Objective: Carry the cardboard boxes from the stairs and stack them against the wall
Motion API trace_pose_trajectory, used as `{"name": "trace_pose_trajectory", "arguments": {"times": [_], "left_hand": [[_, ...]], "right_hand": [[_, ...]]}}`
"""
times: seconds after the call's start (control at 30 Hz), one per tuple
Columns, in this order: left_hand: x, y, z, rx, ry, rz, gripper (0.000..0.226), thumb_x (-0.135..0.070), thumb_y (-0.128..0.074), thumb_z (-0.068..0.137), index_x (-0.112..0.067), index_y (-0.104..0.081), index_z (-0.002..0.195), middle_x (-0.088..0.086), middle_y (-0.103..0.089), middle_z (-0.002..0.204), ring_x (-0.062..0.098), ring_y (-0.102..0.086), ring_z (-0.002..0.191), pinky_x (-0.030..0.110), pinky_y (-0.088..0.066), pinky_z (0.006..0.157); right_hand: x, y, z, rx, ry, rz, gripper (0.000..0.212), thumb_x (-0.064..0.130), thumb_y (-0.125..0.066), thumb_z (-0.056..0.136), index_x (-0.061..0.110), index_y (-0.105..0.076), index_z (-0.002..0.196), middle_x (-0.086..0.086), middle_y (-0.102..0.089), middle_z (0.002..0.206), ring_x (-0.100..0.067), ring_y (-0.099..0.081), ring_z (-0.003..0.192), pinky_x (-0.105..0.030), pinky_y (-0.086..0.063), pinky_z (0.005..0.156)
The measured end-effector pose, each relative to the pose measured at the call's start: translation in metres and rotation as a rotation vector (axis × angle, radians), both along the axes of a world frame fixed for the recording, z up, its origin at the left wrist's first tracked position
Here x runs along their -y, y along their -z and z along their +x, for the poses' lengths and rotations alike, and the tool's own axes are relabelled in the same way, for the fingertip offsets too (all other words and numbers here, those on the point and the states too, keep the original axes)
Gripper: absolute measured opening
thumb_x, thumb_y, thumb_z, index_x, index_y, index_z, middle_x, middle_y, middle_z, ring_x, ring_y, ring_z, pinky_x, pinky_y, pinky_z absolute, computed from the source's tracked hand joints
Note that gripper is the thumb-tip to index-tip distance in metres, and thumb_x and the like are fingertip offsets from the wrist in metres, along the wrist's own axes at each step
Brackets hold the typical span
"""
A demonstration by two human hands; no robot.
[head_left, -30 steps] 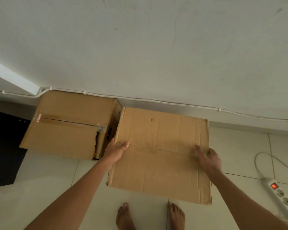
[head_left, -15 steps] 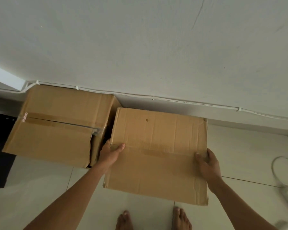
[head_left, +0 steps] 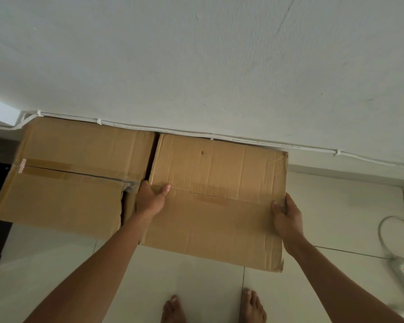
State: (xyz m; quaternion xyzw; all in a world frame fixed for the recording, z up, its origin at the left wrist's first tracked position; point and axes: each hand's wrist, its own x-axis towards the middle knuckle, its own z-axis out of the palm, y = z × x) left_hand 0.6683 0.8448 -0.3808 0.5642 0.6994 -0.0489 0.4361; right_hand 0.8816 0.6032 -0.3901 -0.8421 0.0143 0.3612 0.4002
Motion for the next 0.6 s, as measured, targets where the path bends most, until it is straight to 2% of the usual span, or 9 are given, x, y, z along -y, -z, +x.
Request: {"name": "trace_pose_trajectory", "arguments": {"times": [0.13,0.23,0.47,0.53,0.6], "left_hand": [[0.001,-0.007,-0.002,-0.040,0.011,0.055,0.081,-0.045,-0.063,0.087,-0.003,-0.028,0.147,0.014,-0.039,0.149,0.032,-0.039,0.135,0.041,-0.035,0.108],[-0.002,-0.008,-0.006,-0.071,0.048,0.117,0.076,-0.049,-0.068,0.081,0.000,-0.046,0.134,0.017,-0.054,0.135,0.034,-0.051,0.123,0.041,-0.044,0.098],[-0.003,-0.020,0.006,-0.146,0.018,0.106,0.068,-0.039,-0.070,0.084,0.001,-0.043,0.133,0.019,-0.052,0.133,0.036,-0.052,0.121,0.038,-0.046,0.089],[-0.004,-0.024,0.005,-0.111,0.034,0.113,0.060,-0.030,-0.068,0.087,0.002,-0.045,0.132,0.021,-0.055,0.129,0.035,-0.056,0.115,0.035,-0.046,0.084],[-0.004,-0.034,-0.001,-0.100,0.079,0.121,0.052,-0.024,-0.067,0.085,0.001,-0.049,0.126,0.022,-0.059,0.123,0.035,-0.059,0.109,0.035,-0.048,0.083]], "right_hand": [[-0.007,-0.002,-0.001,0.001,-0.064,-0.005,0.028,0.021,-0.044,0.101,0.027,-0.052,0.127,0.003,-0.061,0.110,-0.021,-0.057,0.100,-0.042,-0.049,0.086],[-0.009,-0.002,-0.002,0.012,-0.095,-0.026,0.029,0.023,-0.043,0.101,0.026,-0.049,0.129,0.003,-0.060,0.108,-0.022,-0.056,0.100,-0.037,-0.046,0.081],[-0.014,-0.008,0.010,-0.053,-0.265,-0.162,0.040,0.024,-0.037,0.102,0.023,-0.034,0.142,-0.004,-0.054,0.113,-0.026,-0.052,0.098,-0.035,-0.041,0.078],[-0.017,-0.013,0.017,-0.099,-0.318,-0.230,0.043,0.021,-0.042,0.101,0.018,-0.032,0.142,-0.008,-0.054,0.117,-0.028,-0.053,0.098,-0.035,-0.043,0.079],[-0.021,-0.024,0.016,-0.107,-0.358,-0.299,0.048,0.020,-0.051,0.095,0.010,-0.032,0.138,-0.018,-0.053,0.127,-0.036,-0.055,0.108,-0.040,-0.047,0.085]]}}
